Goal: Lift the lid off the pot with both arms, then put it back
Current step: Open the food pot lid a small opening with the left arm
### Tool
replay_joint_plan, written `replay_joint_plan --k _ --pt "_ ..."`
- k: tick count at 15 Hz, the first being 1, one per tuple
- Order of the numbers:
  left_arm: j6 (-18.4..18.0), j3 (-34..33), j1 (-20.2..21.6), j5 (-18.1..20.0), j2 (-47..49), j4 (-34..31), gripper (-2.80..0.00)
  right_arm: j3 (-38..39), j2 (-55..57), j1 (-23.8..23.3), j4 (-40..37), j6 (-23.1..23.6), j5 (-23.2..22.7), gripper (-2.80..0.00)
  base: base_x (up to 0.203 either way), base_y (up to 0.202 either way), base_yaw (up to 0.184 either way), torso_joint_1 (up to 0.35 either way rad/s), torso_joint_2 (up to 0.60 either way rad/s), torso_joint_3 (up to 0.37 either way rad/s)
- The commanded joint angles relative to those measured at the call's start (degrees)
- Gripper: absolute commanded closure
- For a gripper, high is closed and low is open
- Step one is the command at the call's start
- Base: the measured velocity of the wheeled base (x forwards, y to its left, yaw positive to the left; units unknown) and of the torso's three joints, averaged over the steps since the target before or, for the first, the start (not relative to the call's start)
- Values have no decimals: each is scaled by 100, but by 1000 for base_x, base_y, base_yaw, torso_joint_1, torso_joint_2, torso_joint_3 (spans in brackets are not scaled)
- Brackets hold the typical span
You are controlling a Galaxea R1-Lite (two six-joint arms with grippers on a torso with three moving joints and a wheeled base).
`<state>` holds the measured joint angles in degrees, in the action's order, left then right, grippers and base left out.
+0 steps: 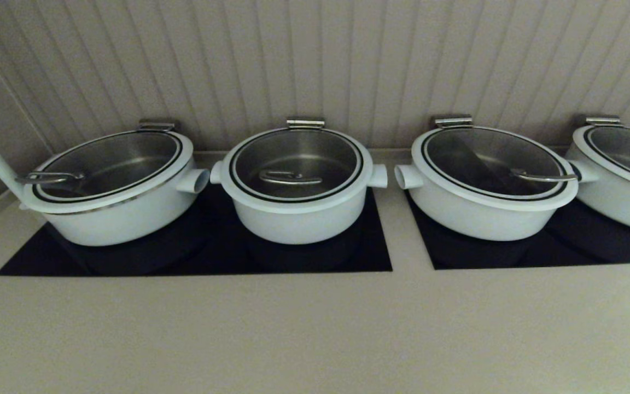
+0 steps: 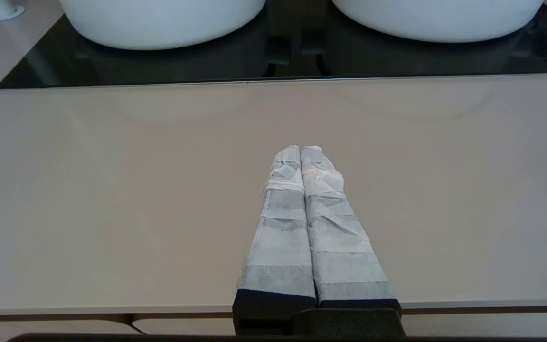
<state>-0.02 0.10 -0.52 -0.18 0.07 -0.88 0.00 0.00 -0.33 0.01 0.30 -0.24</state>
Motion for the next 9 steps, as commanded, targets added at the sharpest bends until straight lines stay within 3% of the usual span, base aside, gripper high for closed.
replay_joint_plan --k 1,9 --pt "2 -1 0 0 -2 0 0 0 9 -2 4 5 -3 0 0 0 0 0 0 0" --pt "-24 -1 0 0 1 0 0 0 3 -2 -1 13 -3 0 0 0 0 0 0 0"
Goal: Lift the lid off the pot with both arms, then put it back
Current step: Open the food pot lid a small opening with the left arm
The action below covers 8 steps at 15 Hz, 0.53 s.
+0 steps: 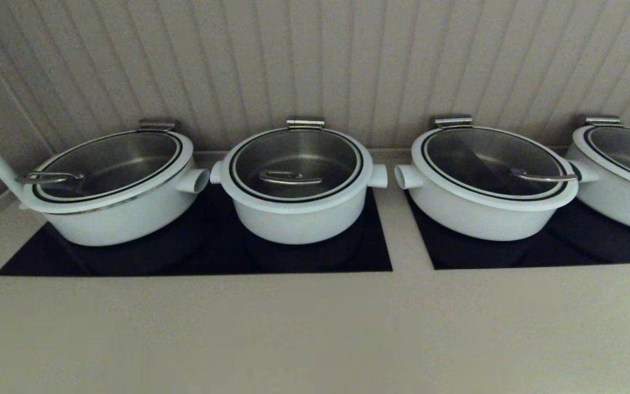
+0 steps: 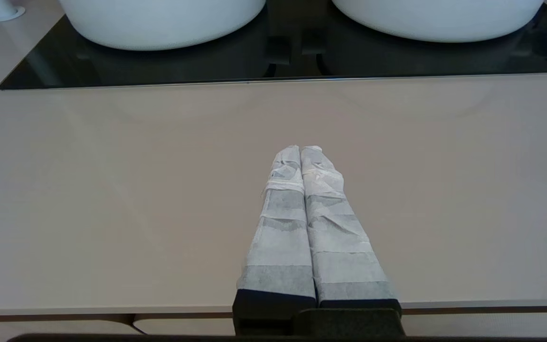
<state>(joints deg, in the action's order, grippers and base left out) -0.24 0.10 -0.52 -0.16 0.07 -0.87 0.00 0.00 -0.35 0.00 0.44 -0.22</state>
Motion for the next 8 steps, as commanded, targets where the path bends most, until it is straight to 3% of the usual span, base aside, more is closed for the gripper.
replay_joint_plan --k 1,8 --pt "-2 -1 0 -2 -6 -1 0 0 8 0 5 12 -5 0 0 0 0 0 0 0" --pt "-11 -1 0 -2 -1 -1 0 0 9 0 0 35 -22 0 0 0 0 0 0 0"
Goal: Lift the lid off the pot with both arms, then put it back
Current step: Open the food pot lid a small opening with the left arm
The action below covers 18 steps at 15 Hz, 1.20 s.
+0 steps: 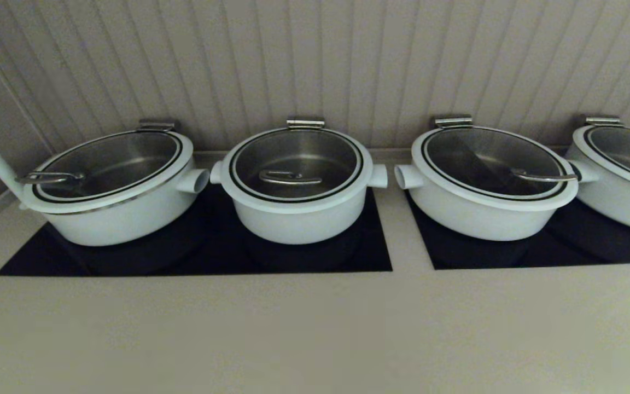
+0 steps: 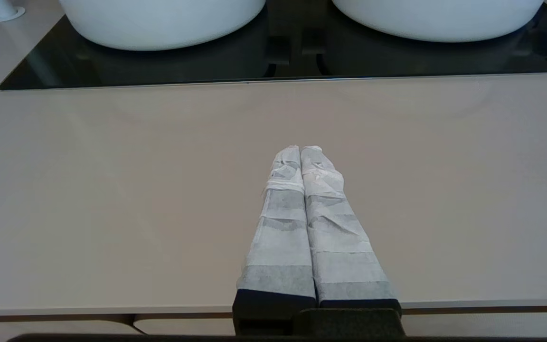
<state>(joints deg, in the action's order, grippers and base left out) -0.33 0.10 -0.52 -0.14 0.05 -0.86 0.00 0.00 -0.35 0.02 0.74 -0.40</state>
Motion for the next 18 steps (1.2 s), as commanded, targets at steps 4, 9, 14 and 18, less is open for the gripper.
replay_joint_plan --k 4,9,14,18 --pt "2 -1 0 -3 -5 -2 0 0 5 0 -22 259 -72 0 0 0 0 0 0 0" --pt "33 -1 0 -3 4 -2 0 0 0 0 85 671 -257 0 0 0 0 0 0 0" --pt "15 17 0 -3 -1 -35 0 0 7 0 -29 606 -259 0 0 0 0 0 0 0" --pt "-247 0 0 23 2 264 0 0 8 0 -29 594 -259 0 0 0 0 0 0 0"
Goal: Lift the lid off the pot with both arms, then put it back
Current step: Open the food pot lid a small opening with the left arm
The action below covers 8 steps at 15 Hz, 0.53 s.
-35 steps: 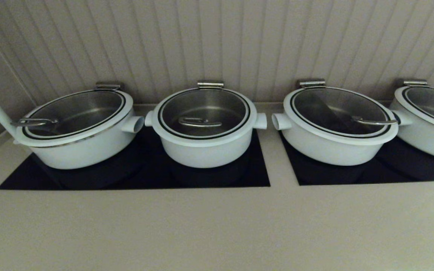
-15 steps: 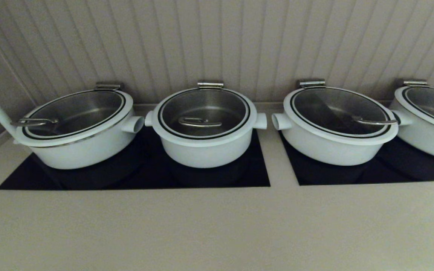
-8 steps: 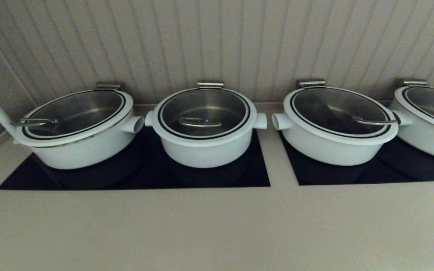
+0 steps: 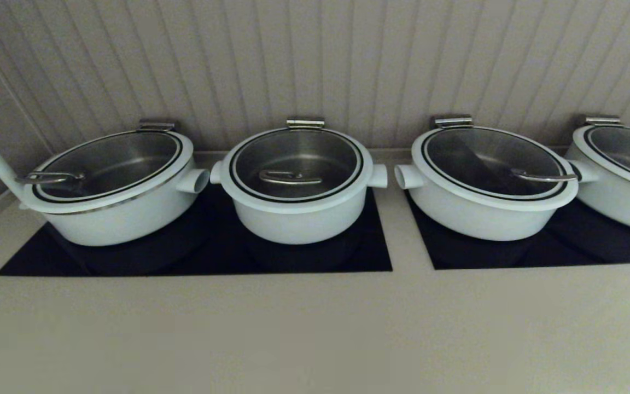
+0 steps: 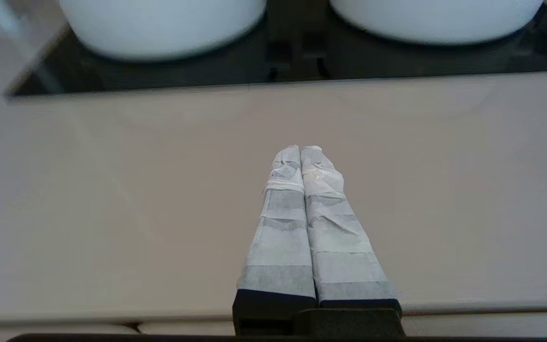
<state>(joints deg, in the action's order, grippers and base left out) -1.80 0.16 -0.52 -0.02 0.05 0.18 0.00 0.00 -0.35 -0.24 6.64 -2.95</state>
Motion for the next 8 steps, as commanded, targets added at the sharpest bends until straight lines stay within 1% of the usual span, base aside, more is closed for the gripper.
replay_joint_plan --k 1,2,3,5,8 --pt "-303 -13 0 90 3 374 0 0 8 0 -2 4 -4 0 0 0 0 0 0 0" --pt "-472 17 0 272 0 447 0 0 9 0 -2 4 -4 0 0 0 0 0 0 0" --pt "-540 130 0 461 -2 446 0 0 0 0 -2 4 -4 0 0 0 0 0 0 0" --pt "-566 406 0 791 4 364 0 0 7 0 -2 4 -4 0 0 0 0 0 0 0" --pt "-575 795 0 1037 109 76 0 0 0 0 -2 4 -4 0 0 0 0 0 0 0"
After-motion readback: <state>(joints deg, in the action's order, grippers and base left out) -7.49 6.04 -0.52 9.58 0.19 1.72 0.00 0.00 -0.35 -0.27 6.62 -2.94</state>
